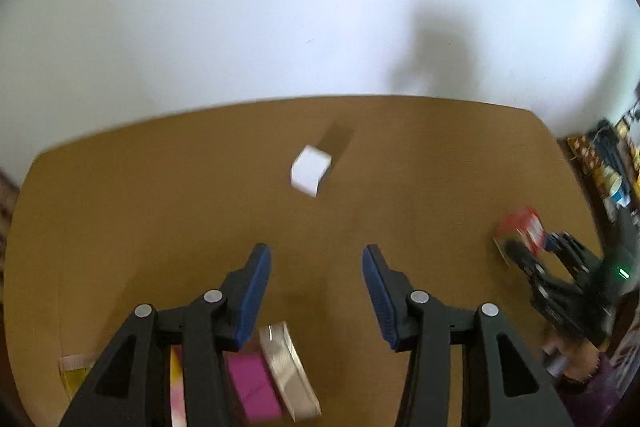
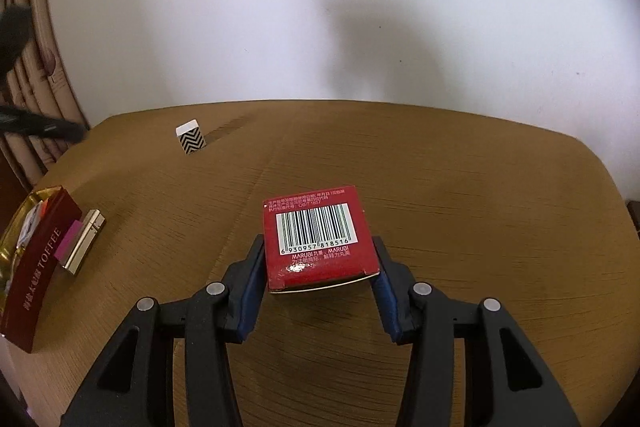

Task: Organize rigid objects
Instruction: 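Grasp the white striped cube with the left gripper while the right holds the red box, then carry the white cube into the tin while the right gripper carries the red box toward it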

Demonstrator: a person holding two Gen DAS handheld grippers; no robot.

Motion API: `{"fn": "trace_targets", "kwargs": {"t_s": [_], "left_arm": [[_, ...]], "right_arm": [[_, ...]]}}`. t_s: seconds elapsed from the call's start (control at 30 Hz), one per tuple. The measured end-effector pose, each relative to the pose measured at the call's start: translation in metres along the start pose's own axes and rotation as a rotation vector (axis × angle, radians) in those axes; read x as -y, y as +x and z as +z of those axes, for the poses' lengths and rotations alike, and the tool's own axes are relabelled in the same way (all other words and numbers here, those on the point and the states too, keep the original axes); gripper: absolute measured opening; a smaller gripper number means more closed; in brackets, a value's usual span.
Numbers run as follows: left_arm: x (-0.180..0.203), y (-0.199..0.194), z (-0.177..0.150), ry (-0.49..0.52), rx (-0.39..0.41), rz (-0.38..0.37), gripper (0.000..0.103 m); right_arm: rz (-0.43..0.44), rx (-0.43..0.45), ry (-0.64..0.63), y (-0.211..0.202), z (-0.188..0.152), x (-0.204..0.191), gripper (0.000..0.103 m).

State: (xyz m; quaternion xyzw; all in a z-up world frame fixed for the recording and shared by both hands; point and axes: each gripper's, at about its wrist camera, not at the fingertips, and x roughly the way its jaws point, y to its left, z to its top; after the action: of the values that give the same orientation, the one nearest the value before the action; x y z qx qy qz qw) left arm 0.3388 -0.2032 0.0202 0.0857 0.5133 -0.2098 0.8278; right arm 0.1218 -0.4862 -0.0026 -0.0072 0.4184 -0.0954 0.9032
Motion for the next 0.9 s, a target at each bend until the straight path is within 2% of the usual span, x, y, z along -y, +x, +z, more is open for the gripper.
{"fn": "trace_targets", "kwargs": {"t_s": [0.13, 0.17, 0.3, 0.37, 0.5, 0.67, 0.7, 0.73, 0.9], "left_arm": [[0.014, 0.036, 0.029, 0.146, -0.012, 0.038, 0.049], [0.016, 0.047, 0.035, 0.182, -0.018, 0.069, 0.049], [0.020, 0.079, 0.045, 0.265, -0.064, 0.119, 0.049], [0.020, 0.094, 0.048, 0.284, -0.092, 0.117, 0.049], [0.021, 0.115, 0.058, 0.278, -0.133, 0.082, 0.049], [0.025, 0.137, 0.062, 0.280, -0.171, 0.071, 0.049], [0.024, 0.143, 0.062, 0.269, -0.184, 0.077, 0.041], [0.023, 0.141, 0.062, 0.239, -0.174, 0.023, 0.030], [0.040, 0.124, 0.044, 0.208, -0.149, 0.028, 0.030]], "right_arm": [[0.056, 0.008, 0.044, -0.004, -0.002, 0.013, 0.045], [0.062, 0.012, 0.049, -0.005, -0.003, 0.014, 0.045], [0.095, 0.021, 0.058, 0.003, -0.001, 0.008, 0.046], [0.112, 0.022, 0.061, 0.000, -0.001, 0.010, 0.046], [0.123, 0.023, 0.066, -0.009, -0.003, 0.011, 0.046], [0.132, 0.012, 0.078, -0.008, -0.004, 0.014, 0.046], [0.132, 0.009, 0.083, -0.007, -0.004, 0.015, 0.046], [0.132, 0.004, 0.090, -0.005, -0.004, 0.016, 0.046], [0.133, -0.010, 0.109, -0.004, -0.003, 0.021, 0.047]]}}
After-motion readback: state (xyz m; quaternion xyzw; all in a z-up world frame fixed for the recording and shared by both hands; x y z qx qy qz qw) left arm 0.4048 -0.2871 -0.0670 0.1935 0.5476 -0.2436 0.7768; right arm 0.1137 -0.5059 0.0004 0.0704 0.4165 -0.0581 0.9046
